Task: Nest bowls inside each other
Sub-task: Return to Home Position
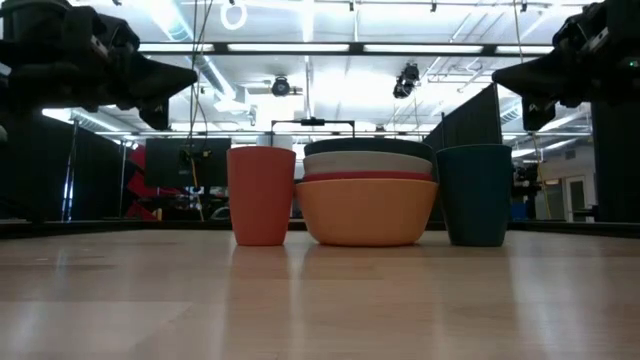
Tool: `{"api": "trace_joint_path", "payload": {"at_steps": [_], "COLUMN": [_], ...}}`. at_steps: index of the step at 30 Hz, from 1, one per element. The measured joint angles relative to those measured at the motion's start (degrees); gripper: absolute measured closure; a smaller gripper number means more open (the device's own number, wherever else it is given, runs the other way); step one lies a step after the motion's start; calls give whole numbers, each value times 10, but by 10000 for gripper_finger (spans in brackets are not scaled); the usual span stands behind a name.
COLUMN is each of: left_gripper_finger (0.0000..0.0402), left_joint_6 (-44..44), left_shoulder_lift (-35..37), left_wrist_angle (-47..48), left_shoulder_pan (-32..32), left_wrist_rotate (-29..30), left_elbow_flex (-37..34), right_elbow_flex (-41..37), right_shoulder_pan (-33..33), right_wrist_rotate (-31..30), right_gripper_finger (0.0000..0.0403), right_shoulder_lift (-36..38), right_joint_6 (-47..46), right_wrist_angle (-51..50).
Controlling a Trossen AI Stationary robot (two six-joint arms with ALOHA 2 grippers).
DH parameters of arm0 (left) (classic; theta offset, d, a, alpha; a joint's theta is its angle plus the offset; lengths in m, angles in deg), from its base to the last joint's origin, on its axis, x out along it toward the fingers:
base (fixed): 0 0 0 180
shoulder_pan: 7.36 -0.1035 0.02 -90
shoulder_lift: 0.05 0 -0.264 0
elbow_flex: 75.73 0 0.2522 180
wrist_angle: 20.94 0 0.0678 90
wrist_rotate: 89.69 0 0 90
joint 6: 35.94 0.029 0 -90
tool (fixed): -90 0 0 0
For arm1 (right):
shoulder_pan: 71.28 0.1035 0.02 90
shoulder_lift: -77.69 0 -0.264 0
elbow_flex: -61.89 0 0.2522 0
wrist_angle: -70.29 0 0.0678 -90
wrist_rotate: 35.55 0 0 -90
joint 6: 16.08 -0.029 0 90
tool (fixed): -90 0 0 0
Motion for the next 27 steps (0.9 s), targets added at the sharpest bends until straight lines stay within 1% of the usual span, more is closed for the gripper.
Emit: {"api": "trace_joint_path", "payload": {"at_steps": [10, 14, 19, 27], "left_gripper_finger": [402, 401, 401, 400], "left_joint_6": [23, 22, 22, 21], "left_shoulder_lift": [0, 0, 0, 0], "left_wrist_angle": [10, 32, 29, 29], "left_shoulder_pan": [0, 0, 0, 0], "left_wrist_rotate": [0, 0, 0, 0], "left_elbow_flex": [-1, -1, -1, -1], "right_elbow_flex": [0, 0, 0, -1], "right_shoulder_pan": [0, 0, 0, 0], "right_wrist_rotate": [12, 30, 15, 14], "right_gripper_finger": [403, 403, 403, 403], "right_shoulder_lift": [-1, -1, -1, -1], "right_joint_6": [10, 34, 40, 40], "right_wrist_angle": [-14, -33, -46, -42]}}
